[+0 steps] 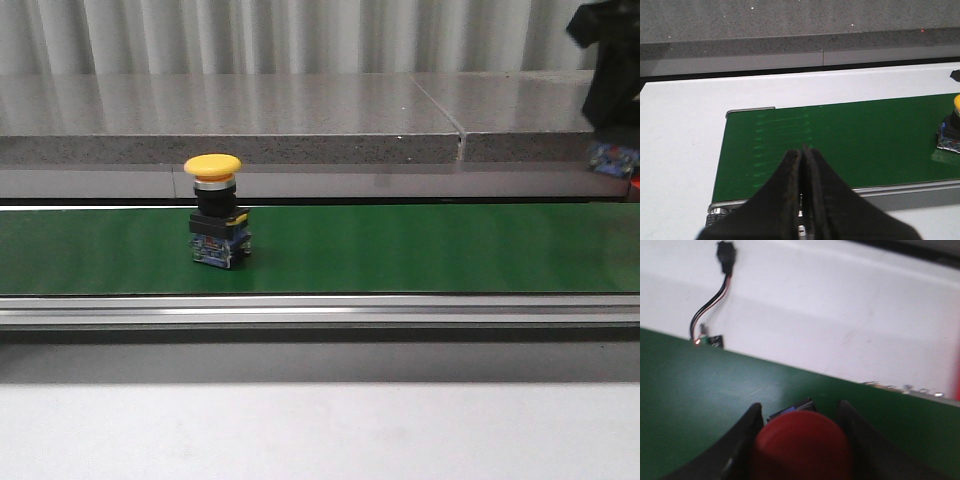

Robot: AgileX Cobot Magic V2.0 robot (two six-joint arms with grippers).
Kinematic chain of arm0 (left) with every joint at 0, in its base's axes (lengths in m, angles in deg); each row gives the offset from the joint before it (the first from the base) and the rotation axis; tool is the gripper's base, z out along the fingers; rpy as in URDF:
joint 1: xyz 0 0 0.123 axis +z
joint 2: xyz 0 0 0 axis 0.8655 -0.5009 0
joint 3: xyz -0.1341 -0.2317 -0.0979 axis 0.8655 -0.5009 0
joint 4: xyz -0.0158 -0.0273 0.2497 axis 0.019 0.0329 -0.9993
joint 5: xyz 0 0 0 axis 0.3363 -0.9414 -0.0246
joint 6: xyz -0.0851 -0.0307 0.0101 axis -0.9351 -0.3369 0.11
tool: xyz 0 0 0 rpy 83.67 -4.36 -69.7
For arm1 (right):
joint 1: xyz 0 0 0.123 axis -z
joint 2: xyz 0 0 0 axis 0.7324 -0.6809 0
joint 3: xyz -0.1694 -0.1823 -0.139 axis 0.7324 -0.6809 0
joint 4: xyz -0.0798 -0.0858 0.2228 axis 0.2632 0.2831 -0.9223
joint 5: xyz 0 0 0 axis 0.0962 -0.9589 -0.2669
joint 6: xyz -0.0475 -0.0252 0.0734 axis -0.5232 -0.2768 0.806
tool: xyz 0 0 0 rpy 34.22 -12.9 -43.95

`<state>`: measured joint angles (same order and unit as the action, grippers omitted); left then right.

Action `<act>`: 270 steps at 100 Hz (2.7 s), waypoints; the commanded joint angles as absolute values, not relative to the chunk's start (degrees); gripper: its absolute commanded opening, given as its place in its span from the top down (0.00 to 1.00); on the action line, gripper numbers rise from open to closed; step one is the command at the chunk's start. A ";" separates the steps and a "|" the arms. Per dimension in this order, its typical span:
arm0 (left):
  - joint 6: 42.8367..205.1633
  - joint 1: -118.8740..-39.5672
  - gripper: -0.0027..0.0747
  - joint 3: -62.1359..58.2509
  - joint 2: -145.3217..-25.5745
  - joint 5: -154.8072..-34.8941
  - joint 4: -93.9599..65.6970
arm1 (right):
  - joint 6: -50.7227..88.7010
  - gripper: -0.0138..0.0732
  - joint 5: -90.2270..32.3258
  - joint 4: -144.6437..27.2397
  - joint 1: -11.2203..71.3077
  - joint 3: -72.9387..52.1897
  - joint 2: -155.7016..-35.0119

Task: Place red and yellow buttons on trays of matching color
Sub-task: 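Lower the red button into the red tray and release it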

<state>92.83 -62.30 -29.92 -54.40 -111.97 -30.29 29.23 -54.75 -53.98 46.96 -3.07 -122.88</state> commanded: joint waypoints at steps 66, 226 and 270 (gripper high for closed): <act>92.76 -62.80 0.99 -28.32 -54.64 -107.72 -29.90 | 28.62 0.77 -56.53 -54.31 77.70 33.83 -144.51; 92.76 -62.80 0.99 -28.32 -54.64 -107.72 -29.90 | 28.62 0.20 -53.92 -57.42 76.98 42.27 -162.46; 92.76 -62.80 0.99 -28.32 -54.64 -107.72 -29.80 | 28.46 0.20 -56.86 -57.42 76.98 42.34 -151.42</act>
<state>92.83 -62.30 -29.92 -54.40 -111.97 -30.29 29.04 -57.96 -56.77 77.15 40.33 -158.18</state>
